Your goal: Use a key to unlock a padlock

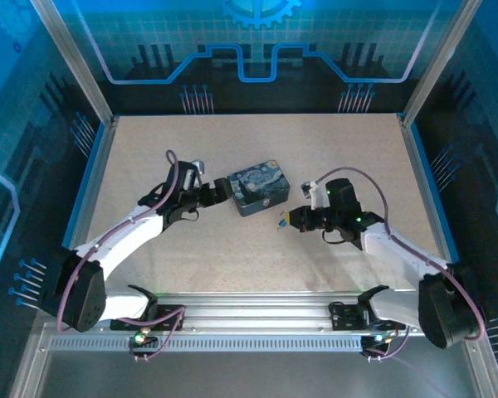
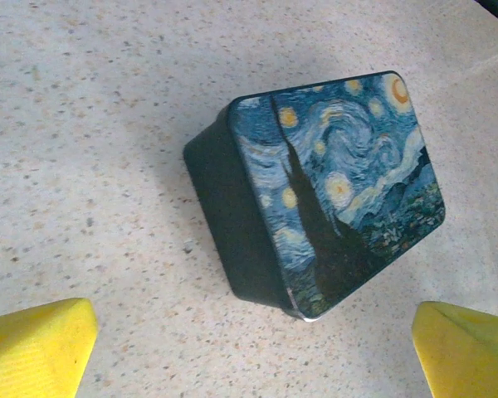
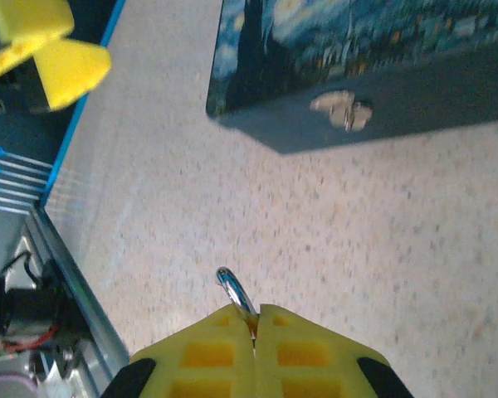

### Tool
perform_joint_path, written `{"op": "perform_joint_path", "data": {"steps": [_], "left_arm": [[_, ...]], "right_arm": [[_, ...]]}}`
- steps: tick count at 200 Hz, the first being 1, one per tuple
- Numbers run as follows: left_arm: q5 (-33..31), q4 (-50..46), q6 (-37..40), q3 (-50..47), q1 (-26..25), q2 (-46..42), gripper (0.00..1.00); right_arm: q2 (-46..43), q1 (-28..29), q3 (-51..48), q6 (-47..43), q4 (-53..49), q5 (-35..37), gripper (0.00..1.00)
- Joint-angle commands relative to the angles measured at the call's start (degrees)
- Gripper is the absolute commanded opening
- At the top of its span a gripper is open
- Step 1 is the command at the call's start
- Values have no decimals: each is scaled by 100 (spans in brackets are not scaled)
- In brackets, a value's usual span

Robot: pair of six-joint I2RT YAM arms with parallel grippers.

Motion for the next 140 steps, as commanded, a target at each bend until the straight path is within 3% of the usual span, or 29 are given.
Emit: {"op": "perform_joint_path", "data": {"steps": [1,54,140], "left_arm": [[-141,-133,185,-188,84,-237,99],[47,36,32,-385,93,-366,99],[141,-12,-4,-424,93,-366,99]], "right_arm": [[-413,243,57,-48,-1393,340,6],[-589,706,-429,283,-1678,635,6],[507,876,-416,187,-1106,448,7]]}}
